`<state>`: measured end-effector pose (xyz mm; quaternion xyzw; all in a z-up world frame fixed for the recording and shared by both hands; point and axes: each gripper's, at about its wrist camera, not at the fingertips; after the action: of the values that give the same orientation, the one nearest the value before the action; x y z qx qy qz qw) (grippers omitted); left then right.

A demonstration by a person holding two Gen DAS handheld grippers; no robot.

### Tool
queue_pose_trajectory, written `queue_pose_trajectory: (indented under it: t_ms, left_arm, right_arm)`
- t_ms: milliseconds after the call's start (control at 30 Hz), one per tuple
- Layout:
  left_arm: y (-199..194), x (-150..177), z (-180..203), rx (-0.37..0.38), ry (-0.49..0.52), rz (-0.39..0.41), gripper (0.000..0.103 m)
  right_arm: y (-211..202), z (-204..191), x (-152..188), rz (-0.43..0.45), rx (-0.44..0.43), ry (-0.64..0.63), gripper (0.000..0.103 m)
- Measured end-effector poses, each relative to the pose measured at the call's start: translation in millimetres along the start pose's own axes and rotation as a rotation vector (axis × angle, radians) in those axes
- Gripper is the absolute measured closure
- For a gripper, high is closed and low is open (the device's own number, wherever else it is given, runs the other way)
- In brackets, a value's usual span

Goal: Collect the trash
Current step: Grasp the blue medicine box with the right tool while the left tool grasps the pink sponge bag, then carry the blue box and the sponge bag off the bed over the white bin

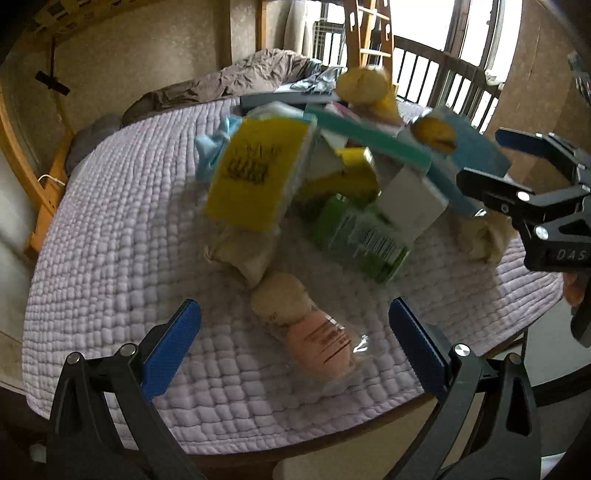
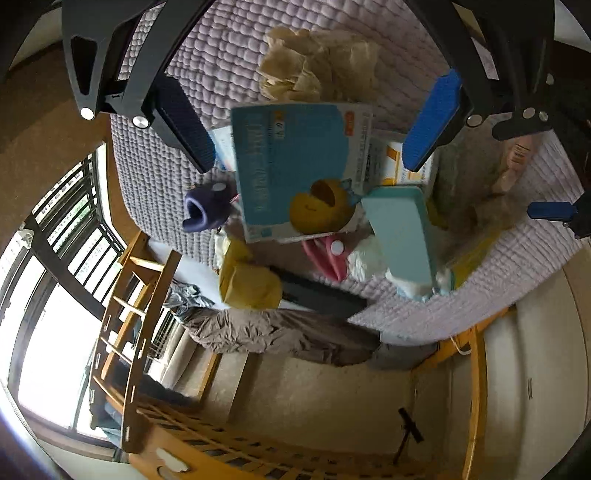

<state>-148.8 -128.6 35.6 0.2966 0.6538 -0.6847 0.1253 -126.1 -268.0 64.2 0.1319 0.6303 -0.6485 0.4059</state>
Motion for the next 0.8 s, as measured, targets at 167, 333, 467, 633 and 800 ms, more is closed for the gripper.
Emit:
queue_pose_trajectory:
  t_ms: [167, 333, 467, 633, 800]
  left_arm:
    - [7, 5, 1, 0.007, -0.005, -0.009, 0.012]
    - [5, 7, 4, 0.002, 0.016, 0.007, 0.029]
    - [-2, 10, -4, 0.005, 0.012, 0.014, 0.047]
    - [-10, 11, -6, 0.025, 0.011, 0.026, 0.052]
    - [-19, 12, -9, 0.06, 0.0, 0.042, 0.053]
  right_arm:
    - [22, 2, -1, -0.037, 0.023, 0.007, 0.004]
    - [29, 6, -3, -0.059, 0.019, -0.009, 0.019]
    - [34, 12, -6, -0.08, -0.019, 0.003, 0.024]
    - [25, 16, -6, -0.054, -0.033, 0.01, 0.024]
    - [15, 19, -7, -0.032, -0.086, 0.062, 0.024]
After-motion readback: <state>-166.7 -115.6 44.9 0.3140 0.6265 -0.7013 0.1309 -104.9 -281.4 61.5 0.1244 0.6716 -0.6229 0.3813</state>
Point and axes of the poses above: each gripper's, at about its wrist camera, not at the fingertips, and y roughly the way its jaws point, z to its right, x to its underside, and after that the axes turned 5 degrees about -x, right-handed
